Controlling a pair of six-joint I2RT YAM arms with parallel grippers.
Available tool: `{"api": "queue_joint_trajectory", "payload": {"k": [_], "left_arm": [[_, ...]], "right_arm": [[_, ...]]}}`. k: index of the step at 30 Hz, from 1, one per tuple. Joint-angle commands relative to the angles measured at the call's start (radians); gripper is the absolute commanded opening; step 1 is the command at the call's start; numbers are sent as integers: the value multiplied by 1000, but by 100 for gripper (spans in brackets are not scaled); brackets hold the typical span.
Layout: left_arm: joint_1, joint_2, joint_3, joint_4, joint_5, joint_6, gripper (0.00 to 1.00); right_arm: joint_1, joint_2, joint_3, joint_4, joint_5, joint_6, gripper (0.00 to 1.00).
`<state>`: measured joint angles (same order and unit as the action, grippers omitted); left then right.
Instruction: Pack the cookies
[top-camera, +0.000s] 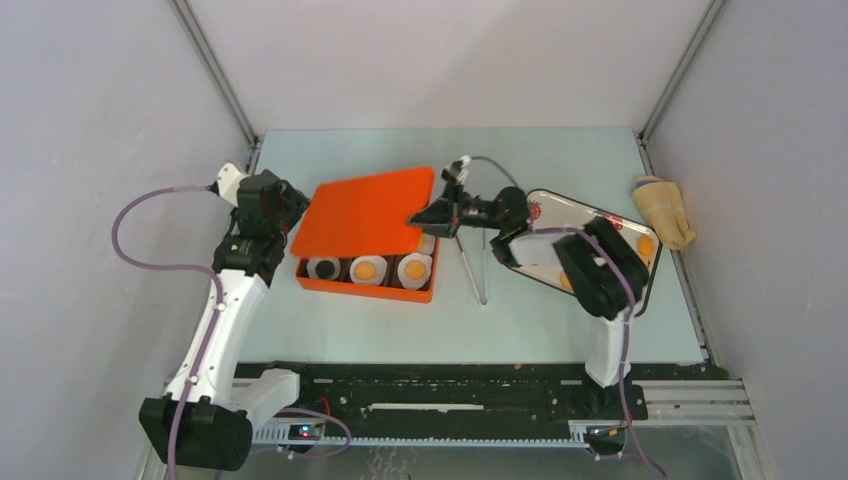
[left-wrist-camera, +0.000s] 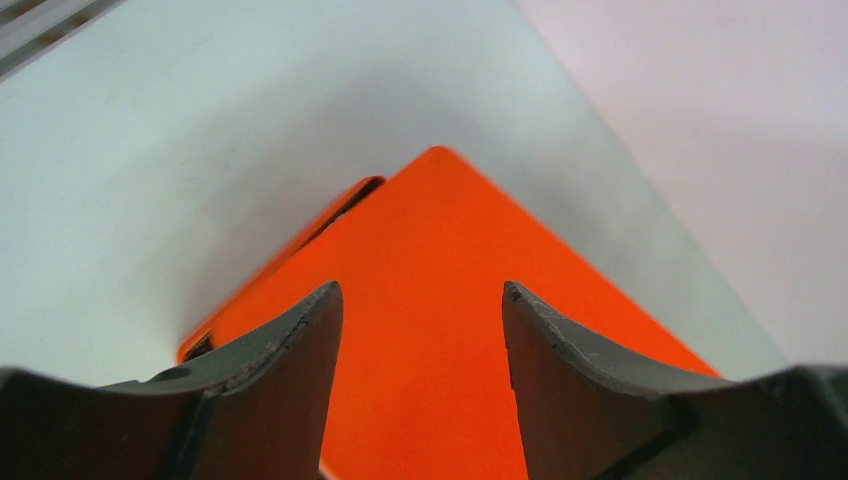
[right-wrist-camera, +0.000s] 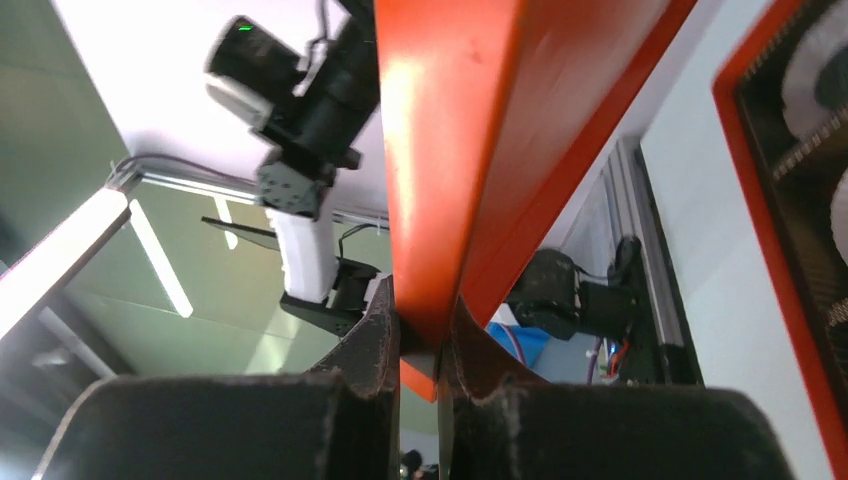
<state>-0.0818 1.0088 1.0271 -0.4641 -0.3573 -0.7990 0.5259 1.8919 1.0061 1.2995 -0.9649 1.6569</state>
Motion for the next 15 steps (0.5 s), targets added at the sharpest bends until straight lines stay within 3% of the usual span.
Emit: {"api": "queue_joint_trajectory", "payload": {"k": [1,9,15], "left_arm": [[12,-17,-58,-9,-110,-35,65],[17,-33,-154,41,-123,-8,65],[16,-22,-208,67,-151,-21,65]], "right_arm": [[64,125,132,207,48,71,0],[68,273,207,209,71,60,0],[29,243,125,205,21,59,0]]}}
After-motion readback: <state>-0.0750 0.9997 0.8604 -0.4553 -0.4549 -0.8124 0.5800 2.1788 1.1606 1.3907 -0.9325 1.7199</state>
